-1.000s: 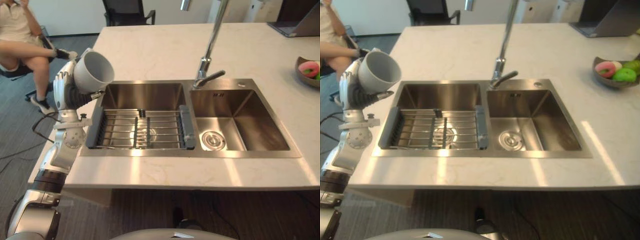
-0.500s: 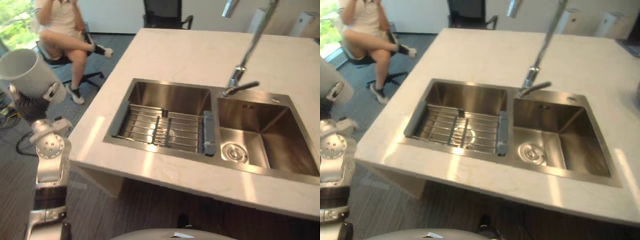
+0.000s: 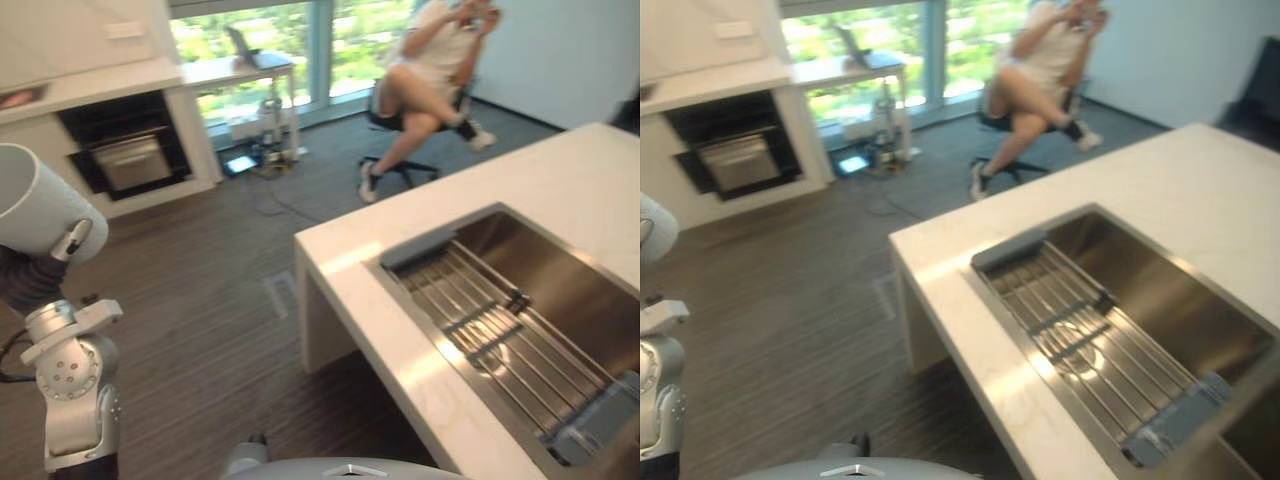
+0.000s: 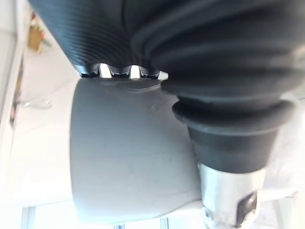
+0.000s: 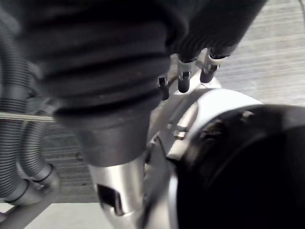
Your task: Walk over to the sink, pick up the cup, carry it to the dishwasher, place the cup inside the dishwasher, then close the dishwasher door
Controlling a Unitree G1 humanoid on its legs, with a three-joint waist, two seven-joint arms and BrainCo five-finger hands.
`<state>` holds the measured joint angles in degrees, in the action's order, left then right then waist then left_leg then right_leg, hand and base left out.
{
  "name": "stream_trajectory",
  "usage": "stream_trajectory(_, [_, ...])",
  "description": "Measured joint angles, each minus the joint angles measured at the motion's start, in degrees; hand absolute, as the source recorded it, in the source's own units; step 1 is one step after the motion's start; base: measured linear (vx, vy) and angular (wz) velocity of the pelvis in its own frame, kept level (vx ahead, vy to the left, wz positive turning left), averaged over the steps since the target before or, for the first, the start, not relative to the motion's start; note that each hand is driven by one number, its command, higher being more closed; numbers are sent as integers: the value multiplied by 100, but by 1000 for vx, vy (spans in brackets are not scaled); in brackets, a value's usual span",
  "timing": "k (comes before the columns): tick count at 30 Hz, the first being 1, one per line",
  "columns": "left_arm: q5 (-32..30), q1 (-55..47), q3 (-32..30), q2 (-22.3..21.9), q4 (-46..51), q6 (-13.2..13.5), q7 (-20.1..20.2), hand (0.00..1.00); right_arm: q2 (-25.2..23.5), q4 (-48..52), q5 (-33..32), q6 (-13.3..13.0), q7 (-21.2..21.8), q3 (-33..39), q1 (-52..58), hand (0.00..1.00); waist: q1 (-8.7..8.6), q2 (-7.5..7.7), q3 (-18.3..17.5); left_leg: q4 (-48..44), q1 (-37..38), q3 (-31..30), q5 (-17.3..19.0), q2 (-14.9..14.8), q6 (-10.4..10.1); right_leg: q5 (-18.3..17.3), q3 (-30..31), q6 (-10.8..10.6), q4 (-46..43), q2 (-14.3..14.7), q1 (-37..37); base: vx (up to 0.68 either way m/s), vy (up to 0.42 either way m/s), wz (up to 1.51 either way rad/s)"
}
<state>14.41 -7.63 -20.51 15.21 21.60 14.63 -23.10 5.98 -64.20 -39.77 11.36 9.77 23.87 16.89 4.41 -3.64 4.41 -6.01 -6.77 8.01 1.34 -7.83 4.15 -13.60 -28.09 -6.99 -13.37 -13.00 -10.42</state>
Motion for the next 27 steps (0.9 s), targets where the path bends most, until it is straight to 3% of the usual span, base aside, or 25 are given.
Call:
stream_trajectory(1, [-7, -71, -26, 17, 47, 1, 63, 100, 61, 3, -26, 55, 11, 6, 17, 0, 58, -87, -6, -105, -74, 244, -157, 69, 20, -27, -137, -30, 2, -53, 42, -21, 110, 111])
stream_trajectory(2, [-9, -197, -117, 71, 76, 0, 124, 100, 135, -1, 0, 169, 11, 50, 5, 0, 64, -239, -86, 15, -16, 320, -588, 76, 138, -175, 48, -49, -127, 153, 121, -24, 68, 113])
stream_trajectory(3, [-9, -267, -163, 109, 70, -9, 166, 100, 127, -4, 62, 204, 11, 111, -27, 0, 24, -297, -117, 111, -34, 280, -768, 120, 145, -242, 236, 14, -246, 211, 162, -39, 20, 110])
stream_trajectory(4, [2, -447, -248, 114, 67, -28, 240, 100, 83, -44, 162, 258, 18, 203, -66, 0, 8, -204, -155, 435, 4, 369, -776, 248, 540, -255, 380, 138, -247, 234, 186, -64, 17, 117])
stream_trajectory(5, [7, -515, -248, 92, 49, -47, 277, 100, 31, -76, 169, 245, 24, 263, -68, 0, -32, -168, -177, 533, -22, 724, -501, 275, 1008, -116, 239, 217, -65, 250, 57, -15, 22, 135])
stream_trajectory(6, [48, -489, -245, 22, 12, -51, 385, 100, 5, -131, 178, 191, 31, 392, -72, 0, -39, -159, -174, 455, -39, 1221, 19, 238, 1097, 125, 13, 264, 219, 259, -48, 24, 54, 148])
stream_trajectory(7, [119, -466, -248, -2, 25, -44, 499, 100, 5, -215, 200, 240, 34, 349, -27, 0, -88, 5, -150, 285, -105, 1959, 368, 140, 1144, 296, -310, 198, 537, 94, -202, 55, 127, 136])
stream_trajectory(8, [134, -361, -221, -11, 15, -21, 601, 100, 104, -172, 193, 287, 58, 300, -32, 0, 50, -143, -185, -107, -153, 2424, -290, -7, 1120, 182, -576, -84, 229, 38, -140, 25, 121, 123])
stream_trajectory(9, [162, -287, -133, -2, -36, -23, 692, 100, 279, -175, 199, 331, 142, 313, -15, 0, 52, -282, -174, -269, -185, 2358, -1198, -36, 579, -267, -529, 55, -227, 21, -6, -13, 105, 130])
stream_trajectory(10, [163, -157, -57, -14, -146, -23, 761, 100, 364, -211, 198, 366, 155, 330, -52, 0, -105, -275, -181, -269, -317, 2131, -1427, 107, 155, -384, -452, 94, -375, 17, 18, -132, 35, 223])
stream_trajectory(11, [169, 174, 86, -213, -286, -36, 866, 100, 320, -250, 122, 211, 173, 440, -46, 0, -309, -78, -158, 110, -536, 1466, -2248, 591, -471, -452, -604, 124, -510, -265, 55, -150, 40, 212])
stream_trajectory(12, [175, 203, 87, -325, -312, -19, 838, 100, 233, -279, 175, 248, 176, 406, -98, 0, -224, 60, -114, -293, -543, 1796, -1790, 531, 97, -326, -885, -58, -623, -628, 109, -119, -1, 153])
stream_trajectory(13, [172, 115, 122, -305, -358, -15, 831, 100, 226, -261, 222, 287, 123, 261, -174, 0, -162, 132, -118, -933, -401, 2316, -1107, 184, 422, -171, -915, -108, -556, -747, 88, -29, -7, 54])
stream_trajectory(14, [159, 119, 261, -223, -373, -17, 864, 100, 351, -231, 314, 325, 142, 141, -160, 0, -180, 137, -112, -1421, -97, 2509, -796, -191, 83, -46, -1050, -179, -379, -779, -64, -51, 74, 54])
stream_trajectory(15, [138, 112, 363, -217, -341, -19, 913, 100, 430, -202, 381, 372, 157, 11, -135, 0, -222, 65, -115, -1353, 288, 2451, -640, -374, -274, 42, -1121, -252, -272, -749, -154, -62, 146, 64])
stream_trajectory(16, [118, 110, 411, -220, -324, -37, 960, 100, 520, -199, 445, 375, 166, -50, -133, 0, -246, 15, -126, -1046, 490, 2308, -517, -327, -572, 117, -1144, -281, -213, -756, -161, -92, 282, 48])
stream_trajectory(17, [127, 120, 479, -213, -286, -73, 1021, 100, 638, -199, 626, 380, 195, -42, -209, 0, -289, -127, -146, -420, 649, 2047, -321, -162, -864, 282, -1149, -339, -44, -718, -119, -95, 340, 30])
stream_trajectory(18, [186, 113, 474, -179, -322, -139, 1130, 100, 636, -201, 822, 379, 225, -19, -343, 0, -305, -148, -171, 163, 818, 2049, -381, 52, -871, 440, -1011, -343, 145, -654, -60, -98, 329, 25])
stream_trajectory(21, [479, 11, 634, -193, -579, -259, 1533, 100, 403, -205, 985, 366, 188, -22, -387, 0, -305, 143, -162, 789, 874, 1962, -647, 458, -653, 804, -792, -289, 649, -640, -55, -68, 237, 24])
stream_trajectory(25, [533, -232, 1107, -167, -783, -371, 1779, 100, 318, -183, 985, 388, 127, -72, -511, 0, -311, 281, -174, 1054, 881, 1869, -776, 655, -509, 990, -533, -39, 855, -617, 7, -16, 109, 6])
stream_trajectory(26, [579, -200, 1275, -146, -942, -434, 1828, 100, 315, -182, 983, 365, 120, -109, -541, 0, -360, 276, -167, 1068, 871, 1751, -794, 673, -484, 896, -202, 135, 901, -523, 7, -44, 14, 27])
stream_trajectory(27, [587, -173, 1358, -133, -1031, -449, 1844, 100, 315, -164, 979, 342, 121, -156, -550, 0, -409, 263, -160, 1093, 864, 1632, -808, 676, -474, 797, 7, 181, 927, -440, 11, -89, -46, 61])
